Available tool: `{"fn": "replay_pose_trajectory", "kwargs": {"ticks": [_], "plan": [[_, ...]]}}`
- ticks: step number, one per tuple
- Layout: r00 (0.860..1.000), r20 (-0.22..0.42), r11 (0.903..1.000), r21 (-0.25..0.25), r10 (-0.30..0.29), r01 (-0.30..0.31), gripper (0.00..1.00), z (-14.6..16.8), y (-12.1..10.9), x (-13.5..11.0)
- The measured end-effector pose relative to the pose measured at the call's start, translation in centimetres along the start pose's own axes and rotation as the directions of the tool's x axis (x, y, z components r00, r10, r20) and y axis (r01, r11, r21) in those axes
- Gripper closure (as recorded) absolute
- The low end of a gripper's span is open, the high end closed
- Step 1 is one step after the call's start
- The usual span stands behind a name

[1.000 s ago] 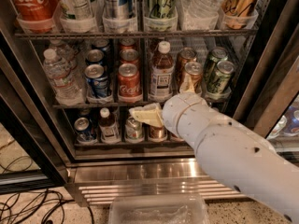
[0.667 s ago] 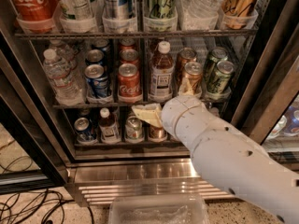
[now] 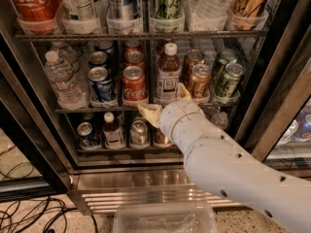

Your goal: Pick blue plastic bottle from middle shelf of fridge

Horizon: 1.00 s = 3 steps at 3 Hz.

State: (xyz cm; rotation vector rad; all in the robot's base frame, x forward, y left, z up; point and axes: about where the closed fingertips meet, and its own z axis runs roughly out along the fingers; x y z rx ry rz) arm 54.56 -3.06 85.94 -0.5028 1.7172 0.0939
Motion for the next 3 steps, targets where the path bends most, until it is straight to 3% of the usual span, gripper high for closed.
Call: {"fn": "replay_pose_trajectory", "kwargs": {"ticks": [3], "plan": [[0.999,0.047,0.9914,0.129,0.013,-0.019,0.28,1.9,-2.0,0.5]]}}
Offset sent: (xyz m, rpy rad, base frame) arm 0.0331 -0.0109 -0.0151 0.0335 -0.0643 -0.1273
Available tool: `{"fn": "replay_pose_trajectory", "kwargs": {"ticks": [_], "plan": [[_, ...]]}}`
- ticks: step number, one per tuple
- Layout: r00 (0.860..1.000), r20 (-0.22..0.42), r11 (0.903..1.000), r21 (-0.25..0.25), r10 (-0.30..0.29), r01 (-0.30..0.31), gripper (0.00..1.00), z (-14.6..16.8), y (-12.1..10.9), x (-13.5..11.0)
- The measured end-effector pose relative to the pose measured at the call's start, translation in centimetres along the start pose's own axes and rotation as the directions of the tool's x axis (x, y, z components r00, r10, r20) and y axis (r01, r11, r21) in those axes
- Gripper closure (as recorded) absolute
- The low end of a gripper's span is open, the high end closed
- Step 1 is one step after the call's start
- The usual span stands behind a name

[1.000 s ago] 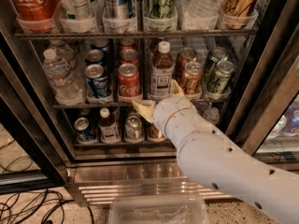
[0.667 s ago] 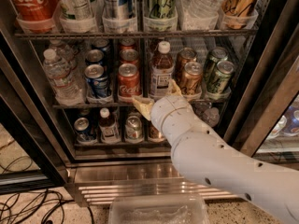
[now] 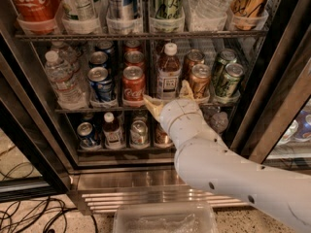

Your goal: Pick blue plastic bottle from middle shelf of fridge

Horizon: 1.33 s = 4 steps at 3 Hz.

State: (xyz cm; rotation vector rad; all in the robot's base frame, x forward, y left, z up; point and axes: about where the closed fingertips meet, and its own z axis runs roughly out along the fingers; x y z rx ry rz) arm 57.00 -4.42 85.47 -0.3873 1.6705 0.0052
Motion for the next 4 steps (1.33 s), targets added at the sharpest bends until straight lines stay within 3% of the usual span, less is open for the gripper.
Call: {"fn": "replay_pose_trajectory", "kwargs": {"ticks": [1,4], "plan": [[1.0,0.009,0.9996,0.027,0.003,-0.003,0.29,0.1,-0.5,0.1],[1.0,0.016,0.9992,0.036,0.014,-0.015,0.36,1.5,-0.6,0.8]]}}
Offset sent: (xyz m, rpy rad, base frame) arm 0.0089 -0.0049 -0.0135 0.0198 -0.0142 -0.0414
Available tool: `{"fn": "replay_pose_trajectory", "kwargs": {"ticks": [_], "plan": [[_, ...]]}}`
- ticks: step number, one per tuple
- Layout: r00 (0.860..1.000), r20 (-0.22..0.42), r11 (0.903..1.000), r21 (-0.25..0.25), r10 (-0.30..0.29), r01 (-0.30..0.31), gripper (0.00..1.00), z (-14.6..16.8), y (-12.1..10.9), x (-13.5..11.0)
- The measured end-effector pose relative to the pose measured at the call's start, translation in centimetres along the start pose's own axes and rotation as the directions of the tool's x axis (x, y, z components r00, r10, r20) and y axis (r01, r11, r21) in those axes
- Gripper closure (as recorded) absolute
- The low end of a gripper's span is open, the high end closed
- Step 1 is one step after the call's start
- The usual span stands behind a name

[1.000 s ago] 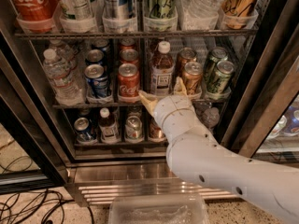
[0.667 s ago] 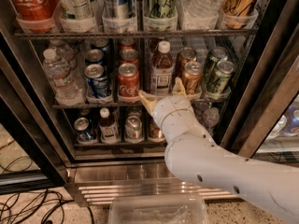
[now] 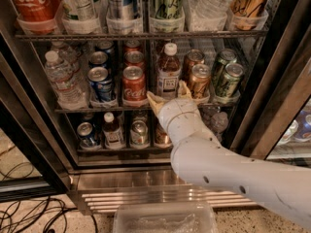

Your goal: Pick blue plastic bottle from middle shelf of fridge

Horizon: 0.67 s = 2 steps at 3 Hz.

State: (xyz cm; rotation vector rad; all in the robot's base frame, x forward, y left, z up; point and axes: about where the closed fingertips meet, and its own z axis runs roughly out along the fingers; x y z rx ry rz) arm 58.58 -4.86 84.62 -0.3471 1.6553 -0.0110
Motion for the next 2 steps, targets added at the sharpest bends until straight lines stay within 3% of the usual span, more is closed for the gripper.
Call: {"fn": "replay_pose_trajectory", "kwargs": {"ticks": [1,2], "plan": [[1.0,-0.001,0.9988,0.049,0.006,-0.006,0.36,3.1,-1.61,0.58],[1.0,-0.002,0.9985,0.053,0.011,-0.011,0.37,3.28,-1.72,0.63]]}}
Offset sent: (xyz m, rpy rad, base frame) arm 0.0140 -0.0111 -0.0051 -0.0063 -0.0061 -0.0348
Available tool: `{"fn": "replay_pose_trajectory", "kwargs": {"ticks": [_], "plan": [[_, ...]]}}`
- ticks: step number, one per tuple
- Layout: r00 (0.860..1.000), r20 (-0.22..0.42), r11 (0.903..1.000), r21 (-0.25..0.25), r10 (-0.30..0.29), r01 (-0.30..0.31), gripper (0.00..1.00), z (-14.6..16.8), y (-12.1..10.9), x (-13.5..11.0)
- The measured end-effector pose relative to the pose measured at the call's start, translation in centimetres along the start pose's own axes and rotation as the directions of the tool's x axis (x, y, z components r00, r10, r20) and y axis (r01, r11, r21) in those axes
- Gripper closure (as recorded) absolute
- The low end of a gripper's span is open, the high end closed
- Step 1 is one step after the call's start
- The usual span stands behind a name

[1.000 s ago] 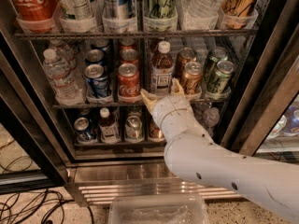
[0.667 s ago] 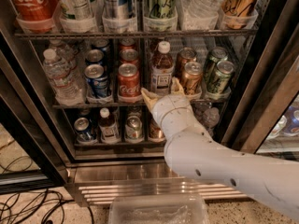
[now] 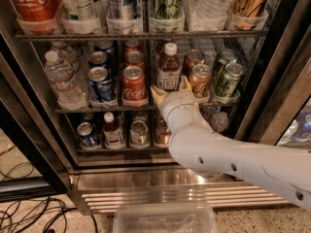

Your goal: Pick blue plastic bottle from middle shelf of fridge

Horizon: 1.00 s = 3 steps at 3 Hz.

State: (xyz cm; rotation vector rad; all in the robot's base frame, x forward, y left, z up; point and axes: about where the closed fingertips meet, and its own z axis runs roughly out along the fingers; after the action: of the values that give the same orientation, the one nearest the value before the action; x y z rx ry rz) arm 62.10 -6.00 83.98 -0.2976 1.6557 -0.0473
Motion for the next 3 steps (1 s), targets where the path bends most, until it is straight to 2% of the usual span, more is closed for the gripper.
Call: {"fn": "replay_pose_trajectory", "kwargs": {"ticks": [1,2,3], "plan": [[1.0,-0.004,1.0,0.001,0.008,-0.008,0.54,0.17,-0.05,0.15],[0.999,-0.019,0.9992,-0.028,0.028,-0.028,0.77,0.34,0.23,0.45],[0.999,-0.019,0.9992,-0.028,0.028,-0.028,0.99,0.34,0.23,0.45]]}}
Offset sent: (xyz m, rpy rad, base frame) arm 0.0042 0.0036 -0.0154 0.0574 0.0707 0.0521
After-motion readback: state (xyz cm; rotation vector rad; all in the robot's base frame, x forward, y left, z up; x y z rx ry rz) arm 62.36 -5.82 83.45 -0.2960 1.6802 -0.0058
